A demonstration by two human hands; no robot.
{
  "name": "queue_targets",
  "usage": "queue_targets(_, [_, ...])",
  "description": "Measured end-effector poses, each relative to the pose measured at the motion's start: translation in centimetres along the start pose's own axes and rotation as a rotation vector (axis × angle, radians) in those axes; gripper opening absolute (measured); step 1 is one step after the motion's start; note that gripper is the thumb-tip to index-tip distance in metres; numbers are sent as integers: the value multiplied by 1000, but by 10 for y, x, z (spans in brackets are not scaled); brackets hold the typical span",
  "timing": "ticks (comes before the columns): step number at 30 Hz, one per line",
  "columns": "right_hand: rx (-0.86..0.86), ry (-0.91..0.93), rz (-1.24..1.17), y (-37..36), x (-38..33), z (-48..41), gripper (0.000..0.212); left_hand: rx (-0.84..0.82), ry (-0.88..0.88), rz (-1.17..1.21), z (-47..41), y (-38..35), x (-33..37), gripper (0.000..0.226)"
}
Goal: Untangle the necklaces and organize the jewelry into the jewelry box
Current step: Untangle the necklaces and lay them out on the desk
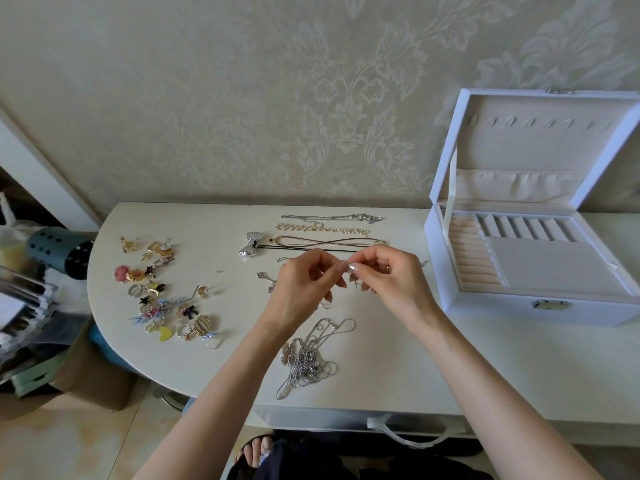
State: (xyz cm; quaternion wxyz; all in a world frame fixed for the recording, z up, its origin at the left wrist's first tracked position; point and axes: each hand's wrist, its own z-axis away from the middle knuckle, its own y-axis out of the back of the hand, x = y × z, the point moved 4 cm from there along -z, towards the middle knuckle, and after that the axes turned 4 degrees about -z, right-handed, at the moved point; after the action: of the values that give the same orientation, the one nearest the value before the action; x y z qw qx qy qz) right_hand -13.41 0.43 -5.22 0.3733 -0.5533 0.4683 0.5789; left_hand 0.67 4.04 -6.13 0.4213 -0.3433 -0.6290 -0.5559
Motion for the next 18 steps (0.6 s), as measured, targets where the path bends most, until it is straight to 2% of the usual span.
queue_targets(5, [6,16,-15,3,-1,1,5,-9,28,71,1,0,3,6])
queue_targets(18, [-16,54,21,-2,1,1,16,-4,98,152,1,1,2,10])
